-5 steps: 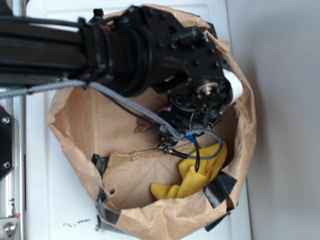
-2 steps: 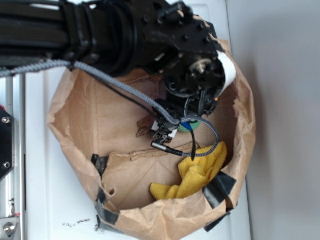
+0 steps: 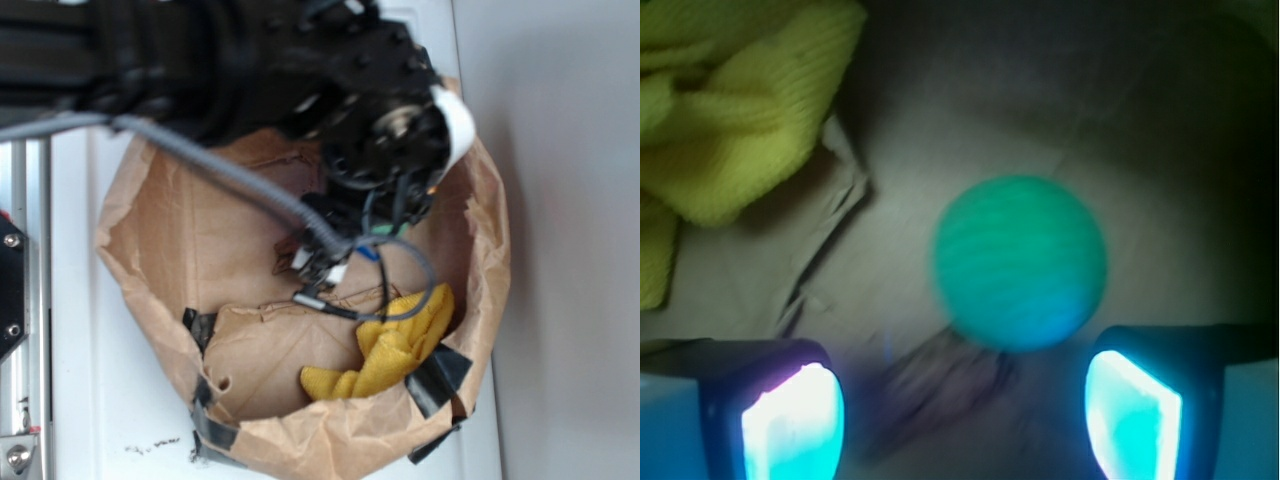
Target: Grab the green ball.
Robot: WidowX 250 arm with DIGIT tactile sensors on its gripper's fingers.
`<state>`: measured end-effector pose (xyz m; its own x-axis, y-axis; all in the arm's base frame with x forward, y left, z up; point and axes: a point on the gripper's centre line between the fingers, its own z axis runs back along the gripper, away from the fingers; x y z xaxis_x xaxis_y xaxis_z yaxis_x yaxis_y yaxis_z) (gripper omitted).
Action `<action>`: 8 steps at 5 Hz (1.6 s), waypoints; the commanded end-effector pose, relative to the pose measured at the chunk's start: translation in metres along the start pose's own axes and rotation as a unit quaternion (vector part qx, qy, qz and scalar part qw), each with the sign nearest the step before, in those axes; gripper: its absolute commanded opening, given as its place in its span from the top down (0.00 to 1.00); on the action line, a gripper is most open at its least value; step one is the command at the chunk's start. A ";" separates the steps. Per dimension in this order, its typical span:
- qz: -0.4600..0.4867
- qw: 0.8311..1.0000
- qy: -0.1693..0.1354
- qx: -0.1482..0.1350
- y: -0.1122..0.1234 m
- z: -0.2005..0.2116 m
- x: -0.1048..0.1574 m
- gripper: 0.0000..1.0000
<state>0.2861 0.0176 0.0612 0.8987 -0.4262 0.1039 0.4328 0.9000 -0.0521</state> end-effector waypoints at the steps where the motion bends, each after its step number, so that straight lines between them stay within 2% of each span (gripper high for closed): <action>1: -0.022 0.999 -0.023 0.001 -0.009 0.016 0.027 0.00; 2: -0.014 1.000 -0.014 0.005 0.014 0.007 0.041 0.00; 3: -0.007 1.000 -0.014 0.013 0.033 0.009 0.045 0.00; 4: 0.009 1.000 -0.021 0.008 0.046 0.017 0.042 0.00; 5: 0.014 1.000 -0.025 -0.007 0.047 0.034 0.024 0.00; 6: -0.001 1.000 -0.029 -0.012 0.032 0.067 -0.002 0.00; 7: 0.019 0.999 -0.048 -0.012 0.037 0.085 -0.023 0.00; 8: 0.045 0.998 -0.042 -0.001 0.052 0.079 -0.030 0.00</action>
<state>0.2784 0.0772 0.1249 0.9213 -0.3577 0.1527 0.3737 0.9229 -0.0930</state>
